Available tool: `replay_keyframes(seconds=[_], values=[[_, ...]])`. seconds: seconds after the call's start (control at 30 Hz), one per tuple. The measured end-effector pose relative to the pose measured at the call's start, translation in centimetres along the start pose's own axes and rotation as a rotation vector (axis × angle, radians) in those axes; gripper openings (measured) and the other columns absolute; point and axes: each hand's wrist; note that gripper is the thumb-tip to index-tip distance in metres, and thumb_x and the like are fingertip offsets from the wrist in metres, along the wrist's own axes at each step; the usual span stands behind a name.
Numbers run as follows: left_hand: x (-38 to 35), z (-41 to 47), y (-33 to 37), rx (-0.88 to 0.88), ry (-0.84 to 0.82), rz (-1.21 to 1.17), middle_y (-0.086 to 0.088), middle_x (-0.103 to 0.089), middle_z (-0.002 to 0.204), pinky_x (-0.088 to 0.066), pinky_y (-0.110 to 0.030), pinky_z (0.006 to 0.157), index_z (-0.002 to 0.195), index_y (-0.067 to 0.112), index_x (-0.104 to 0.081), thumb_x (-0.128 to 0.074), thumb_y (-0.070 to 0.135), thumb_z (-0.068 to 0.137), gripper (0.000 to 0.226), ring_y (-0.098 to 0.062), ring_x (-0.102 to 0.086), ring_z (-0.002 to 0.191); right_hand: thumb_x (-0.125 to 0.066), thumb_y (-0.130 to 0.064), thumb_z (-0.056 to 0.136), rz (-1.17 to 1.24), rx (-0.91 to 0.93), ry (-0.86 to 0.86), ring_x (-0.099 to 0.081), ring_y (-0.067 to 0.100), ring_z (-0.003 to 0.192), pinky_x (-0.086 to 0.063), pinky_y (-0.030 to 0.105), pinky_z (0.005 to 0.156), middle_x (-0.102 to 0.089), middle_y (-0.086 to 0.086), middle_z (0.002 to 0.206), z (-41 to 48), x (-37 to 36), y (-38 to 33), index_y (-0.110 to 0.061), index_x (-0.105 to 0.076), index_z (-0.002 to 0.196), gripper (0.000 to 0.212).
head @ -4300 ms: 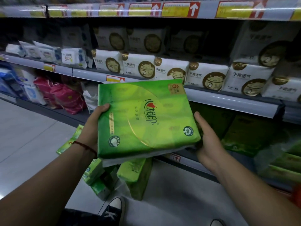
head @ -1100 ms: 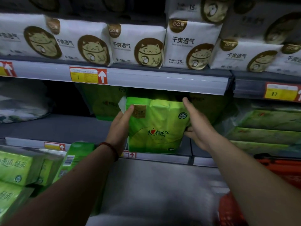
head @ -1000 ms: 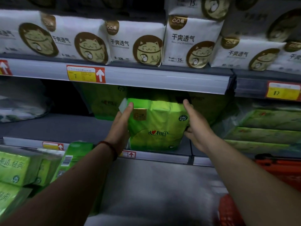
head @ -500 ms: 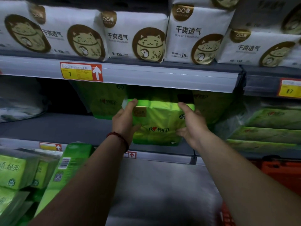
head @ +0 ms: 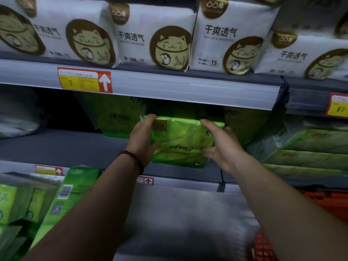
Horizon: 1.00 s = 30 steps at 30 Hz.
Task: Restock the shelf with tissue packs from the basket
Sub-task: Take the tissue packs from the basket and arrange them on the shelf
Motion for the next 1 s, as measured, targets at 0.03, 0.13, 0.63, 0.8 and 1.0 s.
replay_keyframes(seconds=[0.03,0.13,0.63,0.8,1.0], values=[[0.3,-0.4,0.2,0.040,-0.027,-0.022,-0.007,-0.060,0.126,-0.059,-0.020,0.064,0.143,0.006,-0.051,-0.057,0.029,0.106,0.044,-0.005,-0.067,0.092,-0.089,-0.062,0.046,-0.011,0.008,-0.002,-0.051,0.045,0.134,-0.044,0.063,0.109,-0.029,0.002,0.167,-0.3,0.0,-0.1,-0.037,-0.019,0.160,0.136],[1.5,-1.5,1.5,0.133,0.010,-0.019,-0.009,-0.064,0.131,-0.060,-0.046,0.089,0.132,0.015,-0.062,-0.069,0.044,0.095,0.047,-0.034,-0.068,0.110,-0.086,-0.066,0.052,-0.108,0.065,0.035,-0.058,0.041,0.128,-0.049,0.056,0.106,-0.037,0.002,0.162,-1.5,0.1,-0.5,-0.032,-0.023,0.160,0.130],[15.9,-12.5,2.3,0.006,0.114,0.926,-0.020,-0.060,0.140,-0.050,-0.037,0.090,0.146,0.010,-0.052,-0.080,0.030,0.088,0.067,-0.035,-0.063,0.118,-0.084,-0.027,0.083,-0.691,0.308,-0.131,-0.058,0.023,0.112,-0.050,0.037,0.099,-0.059,0.009,0.134,-11.6,-5.8,0.8,-0.020,-0.048,0.147,0.074],[21.1,-14.7,-1.3,0.140,0.220,1.178,-0.025,-0.050,0.145,-0.046,-0.043,0.106,0.148,0.009,-0.043,-0.085,0.043,0.079,0.087,-0.042,-0.052,0.131,-0.086,-0.024,0.081,-0.855,0.341,-0.332,-0.059,0.021,0.107,-0.049,0.028,0.080,-0.058,0.011,0.136,-13.7,-11.7,3.3,-0.020,-0.051,0.146,0.074],[24.3,-15.2,-5.2,0.396,0.223,1.119,-0.023,-0.046,0.149,-0.046,-0.046,0.111,0.150,0.008,-0.035,-0.091,0.057,0.064,0.114,-0.040,-0.049,0.136,-0.089,-0.020,0.077,-0.994,0.303,-0.523,-0.056,0.024,0.128,-0.047,0.030,0.095,-0.054,0.012,0.145,-13.5,-19.2,7.7,-0.022,-0.049,0.148,0.081]])
Point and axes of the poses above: each hand's wrist, its own z-axis towards the middle knuckle, its own x-axis out of the back of the hand, y = z × x
